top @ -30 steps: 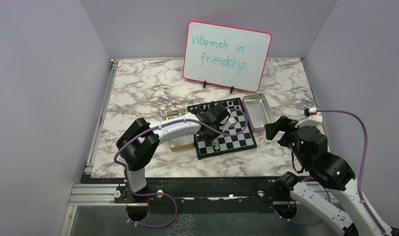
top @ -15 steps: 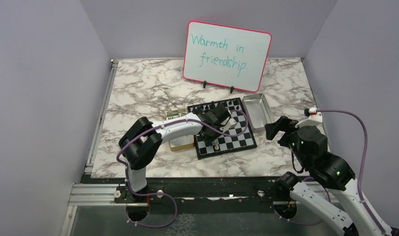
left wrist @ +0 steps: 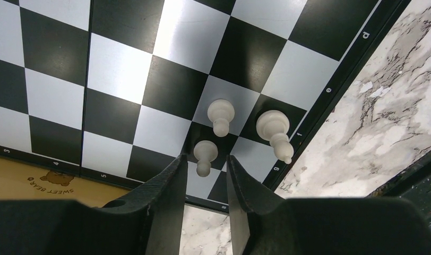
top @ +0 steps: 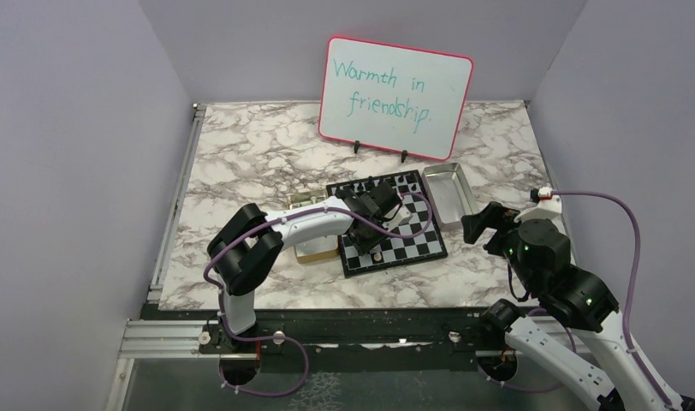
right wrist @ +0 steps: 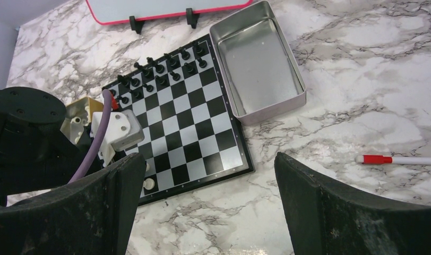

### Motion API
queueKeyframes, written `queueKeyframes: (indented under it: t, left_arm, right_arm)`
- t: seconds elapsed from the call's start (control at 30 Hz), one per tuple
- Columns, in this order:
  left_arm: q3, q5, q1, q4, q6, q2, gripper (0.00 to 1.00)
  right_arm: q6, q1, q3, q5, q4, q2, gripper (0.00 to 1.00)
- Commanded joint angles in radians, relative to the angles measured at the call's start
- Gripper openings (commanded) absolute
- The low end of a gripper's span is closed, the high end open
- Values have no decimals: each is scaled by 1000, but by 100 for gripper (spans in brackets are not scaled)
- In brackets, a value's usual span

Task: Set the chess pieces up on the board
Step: Place the chess piece on the chessboard.

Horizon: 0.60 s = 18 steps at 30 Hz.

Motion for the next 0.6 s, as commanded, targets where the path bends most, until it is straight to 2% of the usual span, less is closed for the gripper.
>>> queueKeyframes:
  t: [0.0,0.43,0.57]
  left_arm:
    - [23,4,-10,-14,10,-29,35]
    - [60,-26,-10,-34,2,-123,38]
    - [77,-96,-8,-31,-7,-153,38]
  right_arm:
    - [-2,9,2,34,-2,-3,96]
    - [-4,8,8,18,1,19,96]
    - [-12,8,14,-13,1,27,96]
